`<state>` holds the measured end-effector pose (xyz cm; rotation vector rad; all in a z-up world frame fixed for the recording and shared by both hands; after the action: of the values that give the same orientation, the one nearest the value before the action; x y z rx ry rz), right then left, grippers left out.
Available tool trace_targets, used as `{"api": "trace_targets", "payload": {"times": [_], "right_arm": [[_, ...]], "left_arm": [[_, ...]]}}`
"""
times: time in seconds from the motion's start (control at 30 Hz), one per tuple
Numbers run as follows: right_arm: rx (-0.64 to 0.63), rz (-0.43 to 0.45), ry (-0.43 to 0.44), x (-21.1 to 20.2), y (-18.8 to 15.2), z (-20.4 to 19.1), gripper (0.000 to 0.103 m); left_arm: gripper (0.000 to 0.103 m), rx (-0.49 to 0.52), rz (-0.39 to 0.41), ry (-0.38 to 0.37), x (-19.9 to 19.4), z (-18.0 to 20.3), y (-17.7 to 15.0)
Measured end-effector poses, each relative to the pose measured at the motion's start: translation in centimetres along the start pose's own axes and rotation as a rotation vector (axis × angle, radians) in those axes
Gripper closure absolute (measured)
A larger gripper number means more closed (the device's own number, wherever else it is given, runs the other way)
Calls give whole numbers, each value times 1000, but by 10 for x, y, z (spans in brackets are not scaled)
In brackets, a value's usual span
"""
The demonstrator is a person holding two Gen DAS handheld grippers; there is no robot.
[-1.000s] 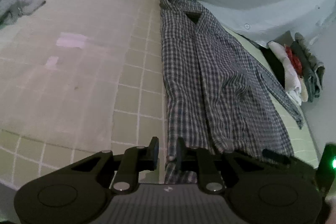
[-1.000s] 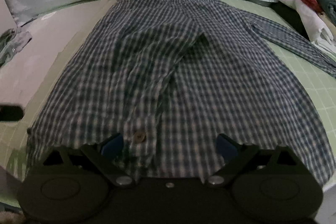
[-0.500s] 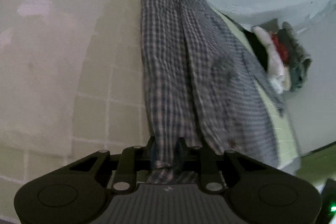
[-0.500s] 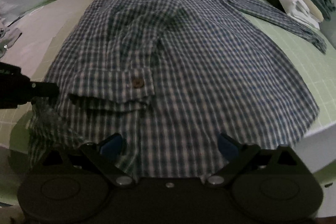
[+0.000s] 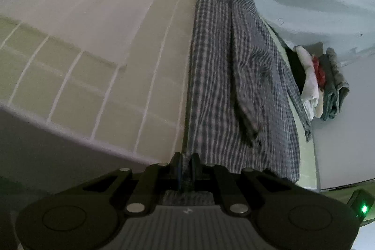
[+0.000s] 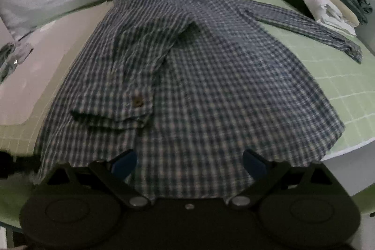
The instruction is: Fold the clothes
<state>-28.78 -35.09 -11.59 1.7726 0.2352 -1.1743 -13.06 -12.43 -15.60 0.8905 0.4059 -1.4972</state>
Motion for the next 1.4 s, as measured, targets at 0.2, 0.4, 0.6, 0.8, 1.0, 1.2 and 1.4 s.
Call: {"api": "trace_targets", "payload": {"times": [0.2,0.4,0.6,0.8,1.0,1.2,1.4], "right_arm": [[34,5,12,-3,-3,18,5],[53,19,8,-6,-1,28,5],[62,17,-2,-6,-4,33,5],[76,27,-41,-11,-3,41,5],[99,32,-80,-16,-4,53,5],[120,33,-74,-13,-1,58,5],[89,29,-13,-3,5,50,5]], "left_arm": [[94,-38,-13,35,-4,-1,-19],[94,18,15,80,-19,10,-19],[81,63,135,86,-39,19,2],[77,105,100,88,-5,24,23],[79,115,46,85,17,31,19],[93,46,5,37,13,20,1],[94,-37,-9,49,-3,2,-23]]}}
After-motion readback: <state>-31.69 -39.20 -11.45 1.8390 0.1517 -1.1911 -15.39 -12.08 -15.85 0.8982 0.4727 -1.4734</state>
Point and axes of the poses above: each gripper's, at about its wrist camera, not at the fingertips, and x roughly the way its jaws point, z to its right, y to its top, the point moved 1 cm from there along x, roughly the way its jaws point, and after that the axes turned 1 degree about x, right-handed, at the moved point
